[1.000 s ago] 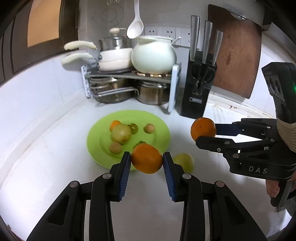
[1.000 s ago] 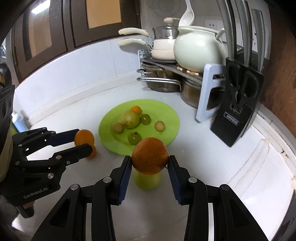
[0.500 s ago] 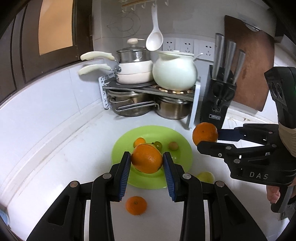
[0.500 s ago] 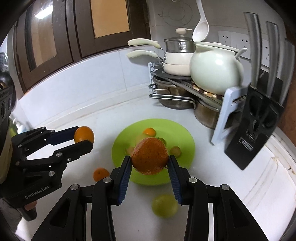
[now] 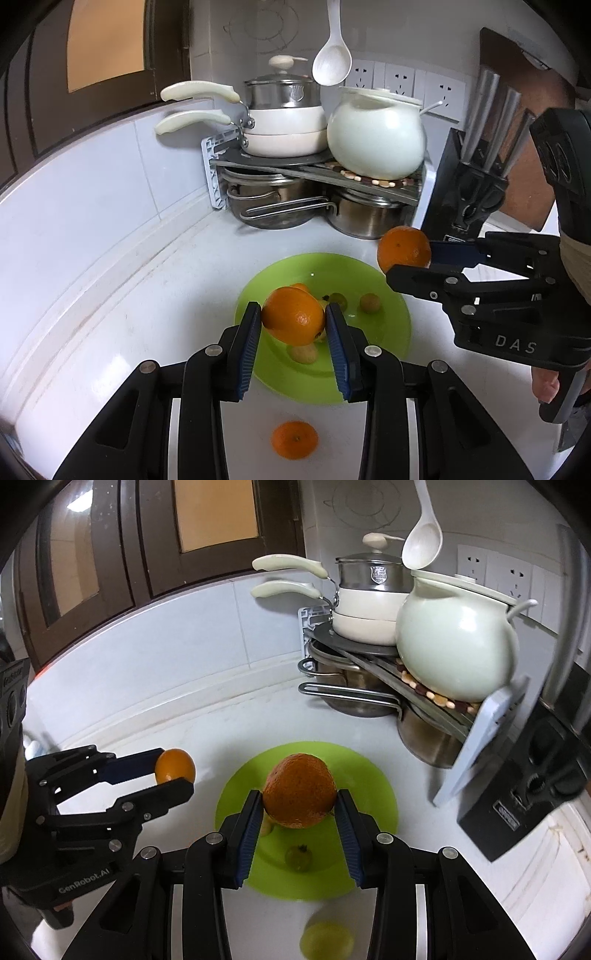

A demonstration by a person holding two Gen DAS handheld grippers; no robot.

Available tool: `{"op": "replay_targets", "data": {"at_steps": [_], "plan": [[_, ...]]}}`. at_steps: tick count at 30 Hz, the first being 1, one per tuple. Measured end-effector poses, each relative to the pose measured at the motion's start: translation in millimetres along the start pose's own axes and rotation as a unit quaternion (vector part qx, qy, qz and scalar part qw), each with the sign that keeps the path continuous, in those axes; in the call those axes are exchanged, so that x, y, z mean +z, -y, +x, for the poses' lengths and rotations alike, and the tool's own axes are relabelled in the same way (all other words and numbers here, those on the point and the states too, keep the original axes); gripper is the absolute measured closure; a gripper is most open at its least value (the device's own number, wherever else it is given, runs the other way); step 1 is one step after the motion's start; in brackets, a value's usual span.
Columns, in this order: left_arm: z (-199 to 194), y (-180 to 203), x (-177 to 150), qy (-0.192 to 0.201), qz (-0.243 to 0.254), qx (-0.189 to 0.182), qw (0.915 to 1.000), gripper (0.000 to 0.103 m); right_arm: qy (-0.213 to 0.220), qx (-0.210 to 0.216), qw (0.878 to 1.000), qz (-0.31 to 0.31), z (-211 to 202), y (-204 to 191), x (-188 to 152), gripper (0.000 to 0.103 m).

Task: Organize fruits
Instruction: 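Carry both oranges over the green plate and open both tools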

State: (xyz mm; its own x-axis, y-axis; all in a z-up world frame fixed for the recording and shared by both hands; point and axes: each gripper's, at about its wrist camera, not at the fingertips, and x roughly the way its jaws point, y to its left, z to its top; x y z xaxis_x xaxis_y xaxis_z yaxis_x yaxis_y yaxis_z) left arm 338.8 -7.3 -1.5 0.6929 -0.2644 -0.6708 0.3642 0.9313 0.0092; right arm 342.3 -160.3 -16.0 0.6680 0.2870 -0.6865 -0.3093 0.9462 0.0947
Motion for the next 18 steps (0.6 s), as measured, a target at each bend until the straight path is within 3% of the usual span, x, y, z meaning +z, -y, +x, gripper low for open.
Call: {"op": "replay_targets", "data": {"at_steps": [18], "plan": [[75.8,-22.7,13.1,-0.052,-0.007,-0.006,0.9986,0.068,-0.064,0.008,0.998,0.011,84.5,24.5,18.5,0.062]]}}
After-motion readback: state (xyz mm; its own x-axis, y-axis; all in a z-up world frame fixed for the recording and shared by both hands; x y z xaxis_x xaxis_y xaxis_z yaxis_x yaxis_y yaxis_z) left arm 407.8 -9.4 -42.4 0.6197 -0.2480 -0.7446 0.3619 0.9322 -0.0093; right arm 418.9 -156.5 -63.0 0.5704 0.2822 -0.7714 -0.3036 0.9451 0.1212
